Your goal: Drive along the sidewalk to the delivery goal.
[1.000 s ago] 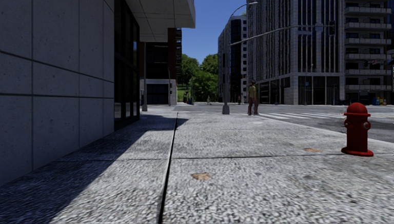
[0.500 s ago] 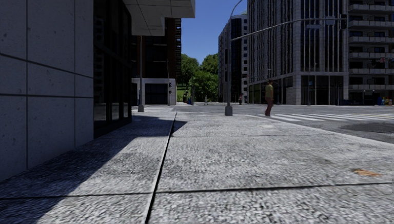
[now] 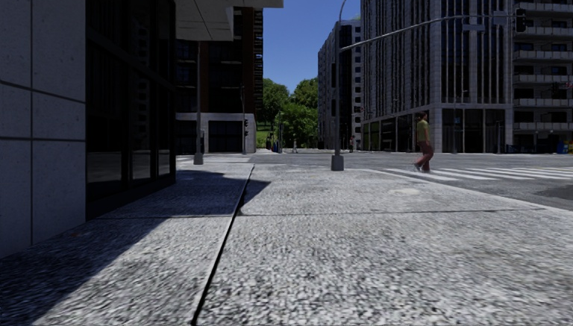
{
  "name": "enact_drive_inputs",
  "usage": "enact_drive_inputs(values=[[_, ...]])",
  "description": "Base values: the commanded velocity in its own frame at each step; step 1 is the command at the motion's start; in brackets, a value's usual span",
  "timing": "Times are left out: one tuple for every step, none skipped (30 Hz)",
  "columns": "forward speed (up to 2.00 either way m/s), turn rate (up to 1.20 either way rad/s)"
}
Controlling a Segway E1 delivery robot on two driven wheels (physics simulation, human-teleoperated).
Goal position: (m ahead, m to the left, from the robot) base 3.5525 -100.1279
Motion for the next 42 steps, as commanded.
enact_drive_inputs(values=[[2.00,-0.03],[2.00,-0.19],[2.00,-0.19],[2.00,-0.26],[2.00,-0.28],[2.00,-0.29],[2.00,-0.29],[2.00,-0.29],[2.00,-0.29],[2.00,-0.29],[2.00,-0.29],[2.00,-0.29],[2.00,-0.29],[2.00,-0.29],[2.00,-0.29],[2.00,-0.23],[2.00,-0.03],[2.00,0.00],[2.00,0.00],[2.00,0.00],[2.00,0.00],[2.00,0.00],[2.00,0.00],[2.00,0.00],[2.00,0.00],[2.00,0.00],[2.00,0.00],[2.00,0.00],[2.00,0.00],[2.00,0.00],[2.00,-0.11],[2.00,-0.19],[2.00,-0.25],[2.00,-0.25],[2.00,-0.28],[2.00,-0.29],[2.00,-0.30],[2.00,-0.30],[2.00,-0.31],[2.00,-0.31],[2.00,-0.32],[2.00,-0.32]])
